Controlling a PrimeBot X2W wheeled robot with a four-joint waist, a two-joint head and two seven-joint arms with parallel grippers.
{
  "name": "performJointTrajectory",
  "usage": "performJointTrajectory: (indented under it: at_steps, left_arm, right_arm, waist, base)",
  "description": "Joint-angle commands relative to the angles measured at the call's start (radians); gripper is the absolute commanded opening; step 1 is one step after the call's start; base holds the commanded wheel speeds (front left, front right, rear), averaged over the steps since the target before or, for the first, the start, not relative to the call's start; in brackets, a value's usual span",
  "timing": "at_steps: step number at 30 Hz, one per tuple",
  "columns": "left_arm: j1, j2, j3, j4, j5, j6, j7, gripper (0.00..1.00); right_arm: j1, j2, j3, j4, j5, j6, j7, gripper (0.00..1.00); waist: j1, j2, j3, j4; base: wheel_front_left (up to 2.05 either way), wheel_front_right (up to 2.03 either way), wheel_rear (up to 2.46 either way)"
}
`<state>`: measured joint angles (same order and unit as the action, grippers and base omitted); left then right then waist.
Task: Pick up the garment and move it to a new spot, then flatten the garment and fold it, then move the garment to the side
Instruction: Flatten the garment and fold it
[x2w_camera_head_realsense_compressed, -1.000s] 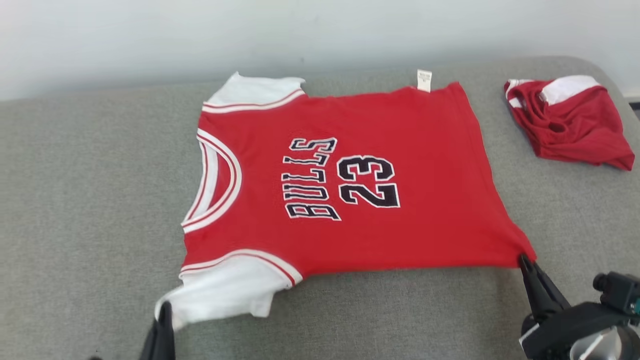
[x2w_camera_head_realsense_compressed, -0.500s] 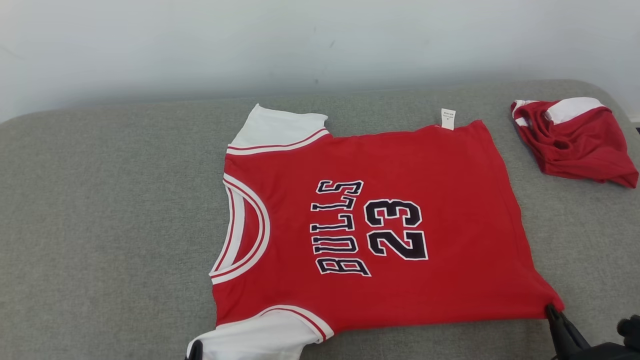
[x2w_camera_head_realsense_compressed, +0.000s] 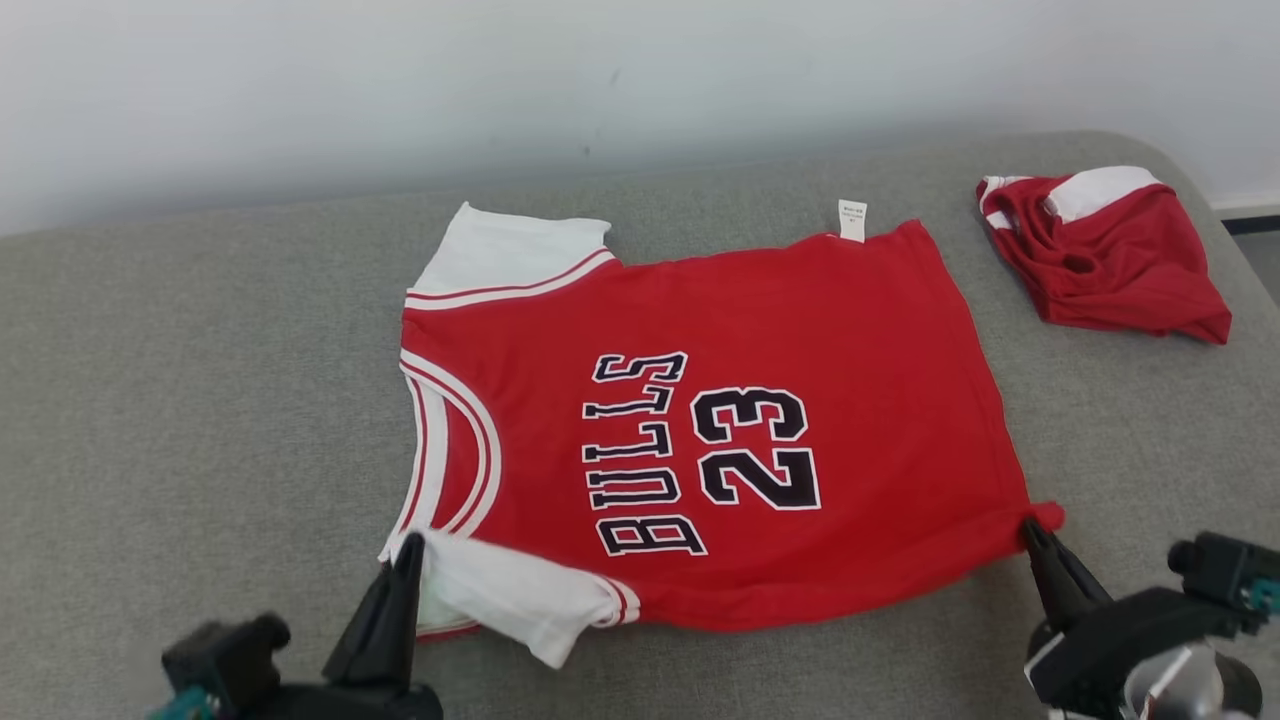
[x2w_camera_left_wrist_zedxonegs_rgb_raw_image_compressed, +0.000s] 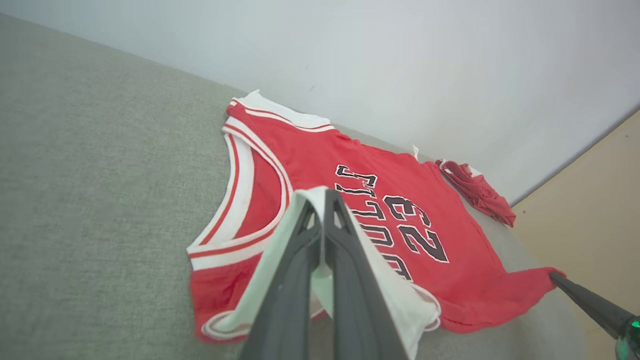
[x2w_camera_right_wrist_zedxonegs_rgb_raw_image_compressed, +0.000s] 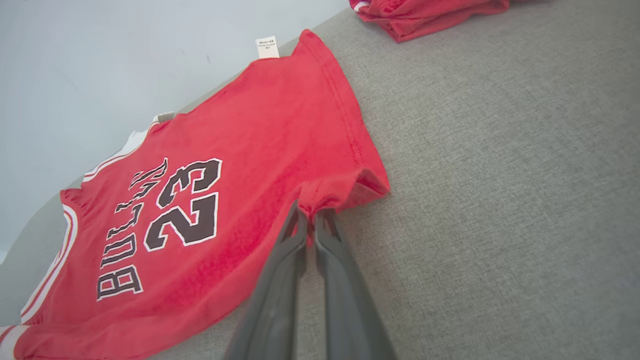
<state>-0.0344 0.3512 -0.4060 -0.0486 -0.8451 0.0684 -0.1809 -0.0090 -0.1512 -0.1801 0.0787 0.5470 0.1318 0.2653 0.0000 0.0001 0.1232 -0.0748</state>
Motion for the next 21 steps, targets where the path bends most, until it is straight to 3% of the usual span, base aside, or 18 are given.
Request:
performJointTrajectory:
  at_steps: [1,10,19,20,21]
  left_arm:
    - [-0.041,0.006,-0.003,0.02,0.016,-0.011,0.011,0.0]
    - [-0.282,0.0,0.008,0.217,0.015,-0.068,0.05,0.0]
    - [-0.437,-0.028,-0.001,0.44,0.028,-0.123,0.019,0.0]
    - [-0.447,-0.031,-0.001,0.462,0.032,-0.124,0.009,0.0]
    - [-0.457,-0.034,-0.004,0.482,0.04,-0.126,-0.001,0.45]
  right_arm:
    - [-0.031,0.006,0.008,0.013,-0.001,-0.003,0.009,0.0]
    - [-0.25,-0.018,0.022,0.174,-0.027,-0.003,0.032,0.0]
    - [-0.407,-0.042,0.044,0.355,-0.037,-0.003,-0.025,0.0]
    - [-0.416,-0.046,0.05,0.366,-0.043,-0.003,-0.041,0.25]
    - [-0.422,-0.049,0.056,0.377,-0.043,-0.003,-0.056,1.0]
  waist:
    - [0.0,-0.0001,0.014,-0.011]
    - [0.0,-0.0001,0.068,-0.026]
    - [0.0,-0.0001,0.092,-0.021]
    - [0.0,-0.0001,0.091,-0.02]
    - [0.0,-0.0001,0.09,-0.019]
  base:
    - [0.0,0.0,0.0]
    - [0.0,0.0,0.0]
    - [0.0,0.0,0.0]
    - [0.0,0.0,0.0]
    - [0.0,0.0,0.0]
